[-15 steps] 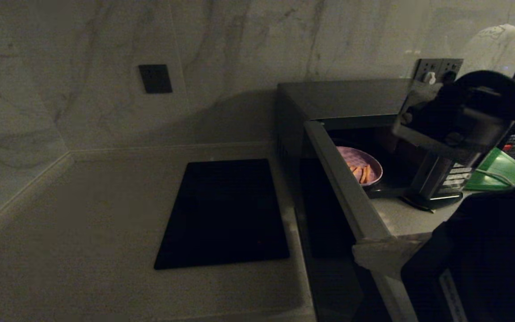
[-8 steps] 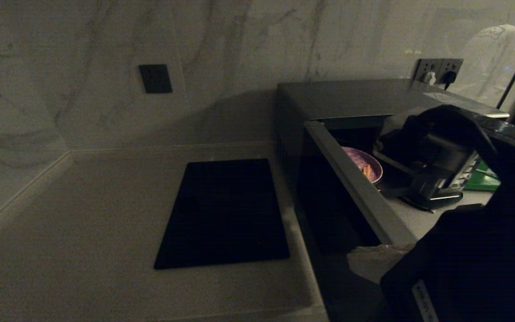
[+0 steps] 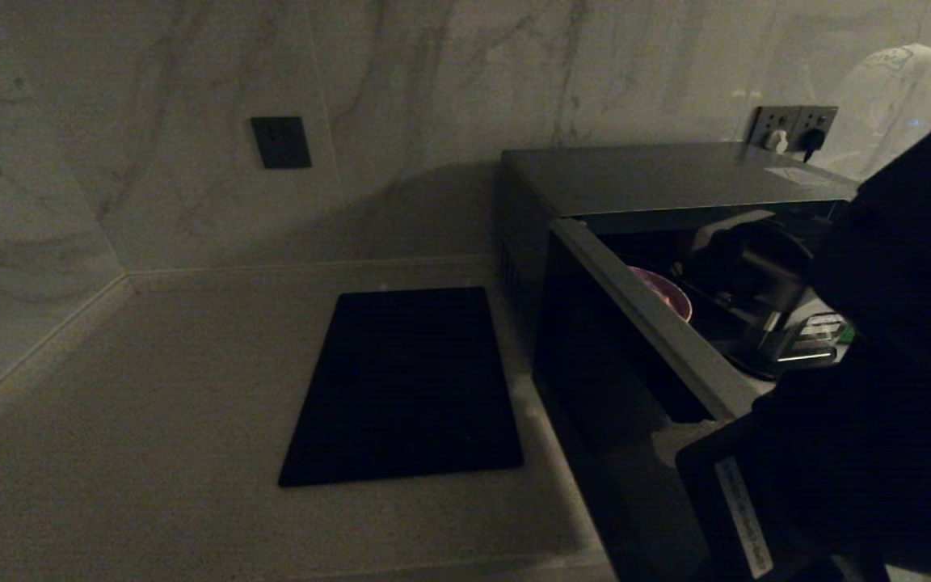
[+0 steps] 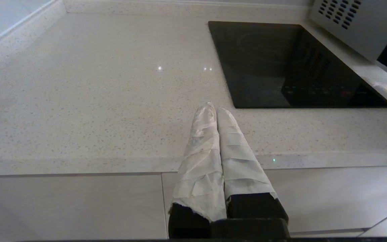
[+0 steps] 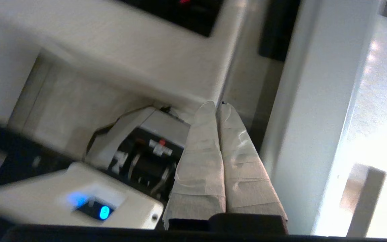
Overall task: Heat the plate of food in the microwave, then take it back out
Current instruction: Close the microwave oven
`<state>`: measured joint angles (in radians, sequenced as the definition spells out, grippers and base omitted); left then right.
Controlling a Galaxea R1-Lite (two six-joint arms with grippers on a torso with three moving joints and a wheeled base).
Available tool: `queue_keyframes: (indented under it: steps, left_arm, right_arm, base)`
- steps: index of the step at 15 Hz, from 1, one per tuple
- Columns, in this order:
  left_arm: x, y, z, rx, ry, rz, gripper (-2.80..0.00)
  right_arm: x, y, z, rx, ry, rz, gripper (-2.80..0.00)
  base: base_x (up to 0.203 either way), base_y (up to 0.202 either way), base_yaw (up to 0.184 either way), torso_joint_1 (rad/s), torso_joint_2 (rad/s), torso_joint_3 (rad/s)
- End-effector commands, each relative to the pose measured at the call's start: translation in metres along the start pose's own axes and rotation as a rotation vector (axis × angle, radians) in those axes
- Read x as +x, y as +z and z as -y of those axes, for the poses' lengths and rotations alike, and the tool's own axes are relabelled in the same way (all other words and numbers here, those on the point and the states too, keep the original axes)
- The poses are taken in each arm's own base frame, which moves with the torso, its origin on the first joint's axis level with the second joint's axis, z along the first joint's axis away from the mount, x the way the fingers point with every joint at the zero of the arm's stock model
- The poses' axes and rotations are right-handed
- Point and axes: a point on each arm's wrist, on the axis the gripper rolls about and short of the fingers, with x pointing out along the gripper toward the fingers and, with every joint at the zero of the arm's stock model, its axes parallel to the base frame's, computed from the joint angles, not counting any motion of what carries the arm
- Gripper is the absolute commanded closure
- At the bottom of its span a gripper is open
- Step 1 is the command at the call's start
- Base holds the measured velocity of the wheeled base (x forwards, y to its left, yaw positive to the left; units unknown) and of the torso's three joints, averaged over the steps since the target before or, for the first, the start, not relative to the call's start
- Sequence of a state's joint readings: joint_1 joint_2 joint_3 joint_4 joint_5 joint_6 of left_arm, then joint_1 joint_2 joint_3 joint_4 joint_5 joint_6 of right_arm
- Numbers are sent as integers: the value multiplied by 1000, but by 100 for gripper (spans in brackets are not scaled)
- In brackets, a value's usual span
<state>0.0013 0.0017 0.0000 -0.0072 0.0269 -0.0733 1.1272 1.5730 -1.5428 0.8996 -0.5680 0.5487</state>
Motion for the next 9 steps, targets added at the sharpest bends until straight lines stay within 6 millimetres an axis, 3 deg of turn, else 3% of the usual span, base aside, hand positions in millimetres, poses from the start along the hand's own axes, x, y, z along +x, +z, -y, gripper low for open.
queue_keyframes:
  steps: [1, 9]
  left_arm:
    - [0, 0, 0, 0, 1, 1, 0]
    - [0, 0, 0, 0, 1, 1, 0]
  right_arm:
    - [7, 1, 9, 27, -49, -12, 0]
    - [15, 5, 38, 115, -141, -22, 0]
  base:
    - [0, 0, 0, 0, 0, 0]
    - [0, 0, 0, 0, 0, 0]
